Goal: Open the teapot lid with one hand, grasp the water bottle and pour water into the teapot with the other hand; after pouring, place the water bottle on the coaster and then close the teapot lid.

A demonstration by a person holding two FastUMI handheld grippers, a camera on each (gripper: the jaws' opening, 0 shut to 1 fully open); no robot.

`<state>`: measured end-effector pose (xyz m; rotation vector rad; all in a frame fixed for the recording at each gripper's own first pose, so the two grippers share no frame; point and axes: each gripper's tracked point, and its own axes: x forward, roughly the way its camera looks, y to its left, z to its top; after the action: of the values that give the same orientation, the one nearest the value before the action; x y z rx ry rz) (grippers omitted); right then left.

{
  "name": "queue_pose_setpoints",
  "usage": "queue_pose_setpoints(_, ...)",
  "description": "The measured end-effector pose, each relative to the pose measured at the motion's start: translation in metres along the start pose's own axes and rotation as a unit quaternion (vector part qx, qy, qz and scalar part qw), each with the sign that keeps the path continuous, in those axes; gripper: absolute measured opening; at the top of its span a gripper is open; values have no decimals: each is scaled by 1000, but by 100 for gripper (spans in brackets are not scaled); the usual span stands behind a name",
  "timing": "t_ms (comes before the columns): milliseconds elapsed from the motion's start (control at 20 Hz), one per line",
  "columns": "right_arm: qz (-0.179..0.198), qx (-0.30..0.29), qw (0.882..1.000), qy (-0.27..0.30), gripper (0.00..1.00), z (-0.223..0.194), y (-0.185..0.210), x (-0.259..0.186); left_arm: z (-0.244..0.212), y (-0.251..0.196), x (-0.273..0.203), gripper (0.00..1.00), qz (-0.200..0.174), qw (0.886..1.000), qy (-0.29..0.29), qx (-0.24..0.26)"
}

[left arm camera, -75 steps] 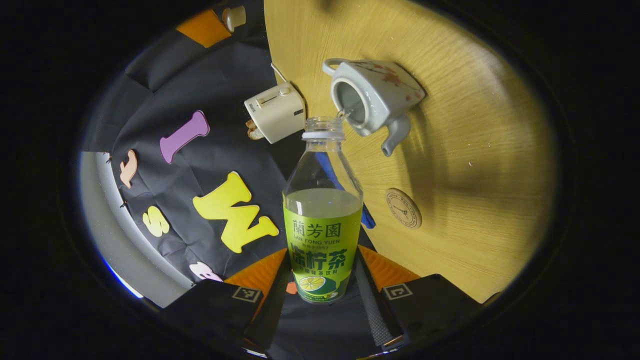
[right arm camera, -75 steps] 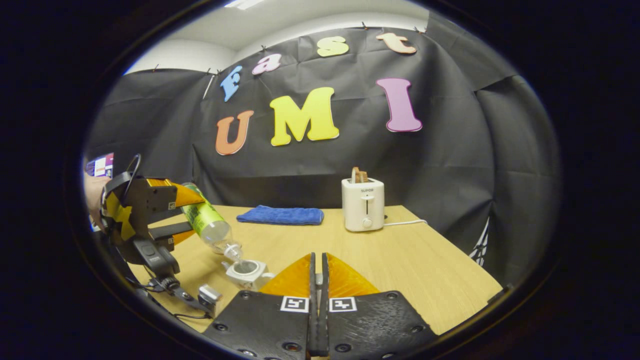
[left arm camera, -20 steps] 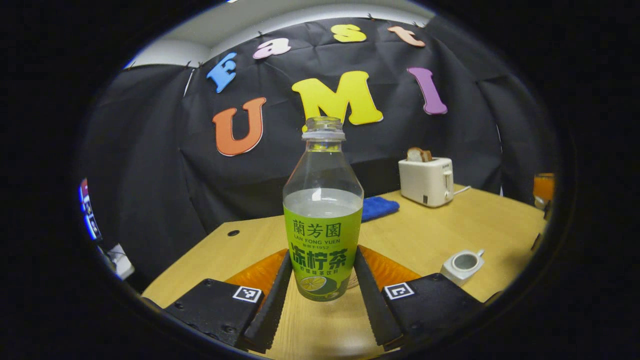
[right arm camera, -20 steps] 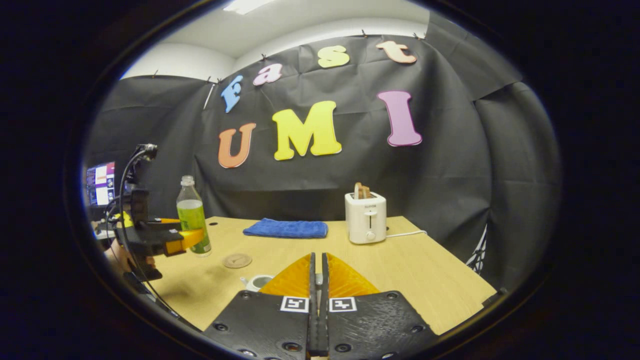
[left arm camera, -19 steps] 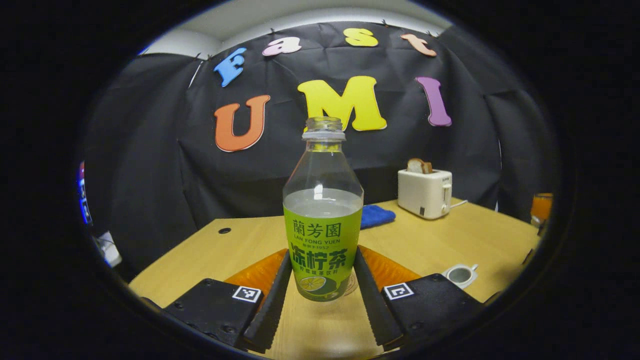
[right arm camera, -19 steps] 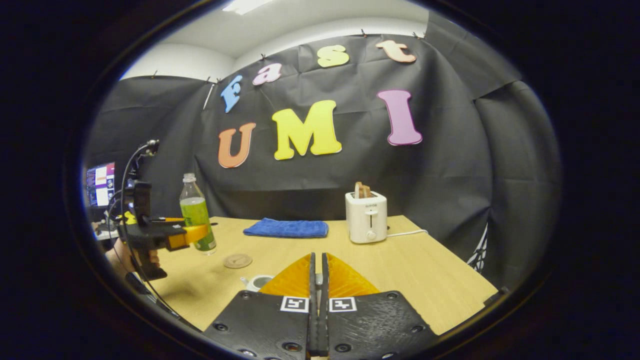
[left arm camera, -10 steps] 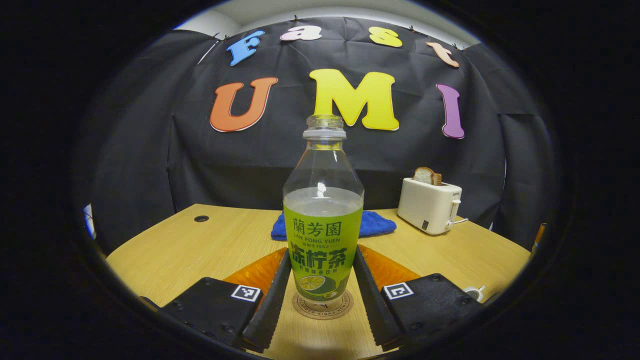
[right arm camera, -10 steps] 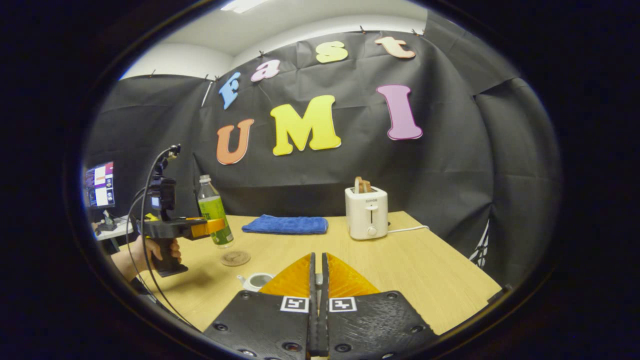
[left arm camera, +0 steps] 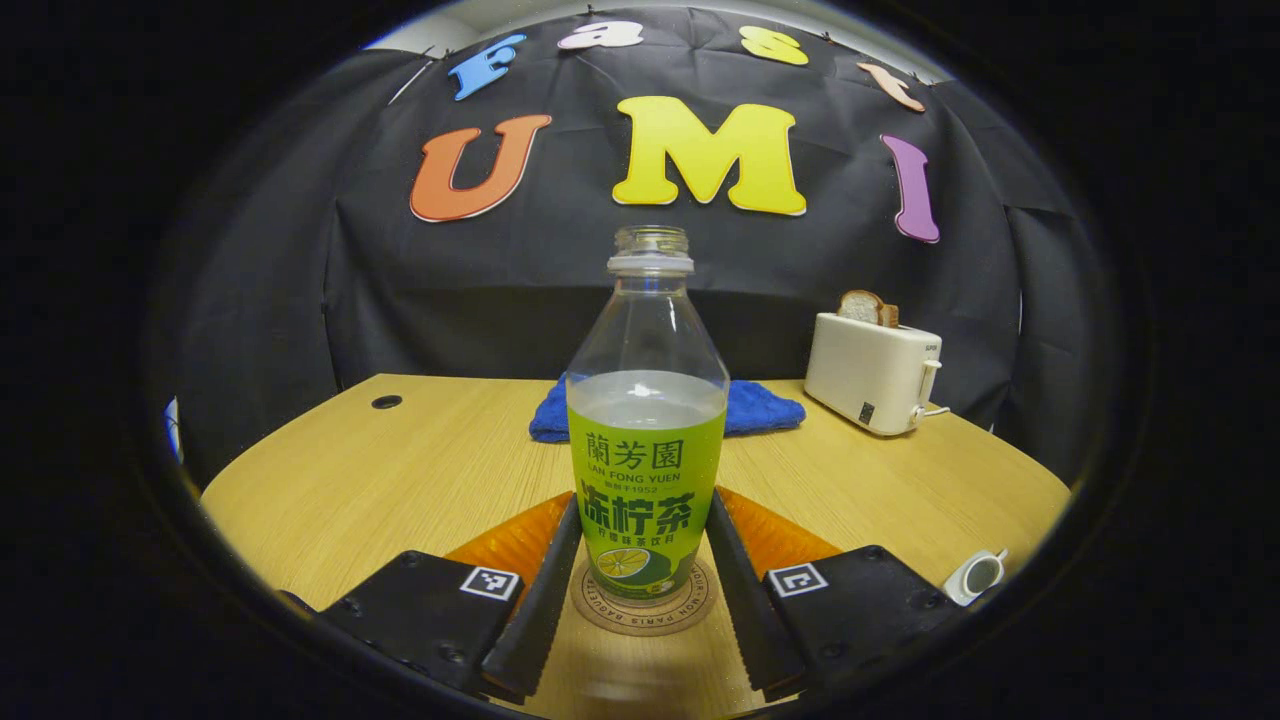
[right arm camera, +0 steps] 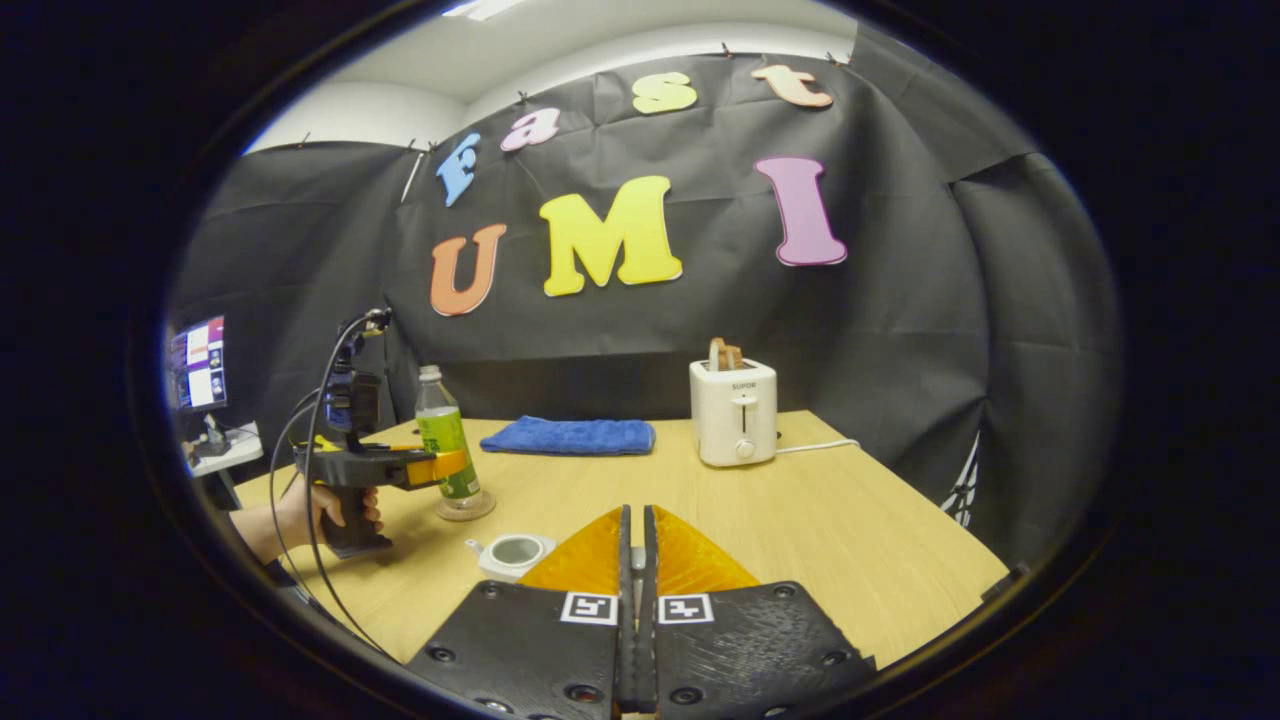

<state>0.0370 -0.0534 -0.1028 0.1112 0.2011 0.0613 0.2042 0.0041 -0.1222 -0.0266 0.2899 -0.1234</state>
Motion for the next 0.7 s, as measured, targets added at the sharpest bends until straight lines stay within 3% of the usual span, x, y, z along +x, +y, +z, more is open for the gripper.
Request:
queue_pose_setpoints(300, -1, -2, 1000, -4, 0, 0, 4, -2, 3, -1, -3, 79, 4, 1000, -7, 0)
queue_pose_setpoints(400, 0, -3, 1000, -6, 0, 1, 7, -3, 4, 2, -6, 90, 11, 1000, -8, 1)
queue_pose_setpoints(450, 0, -4, 1000, -7, 0, 0, 8, -3, 6, 4, -8, 100, 15, 1000, -12, 0)
queue_pose_setpoints(700, 6, -12, 1000, -15, 0, 7, 18, -1, 1, 13, -40, 98, 30, 1000, -3, -5)
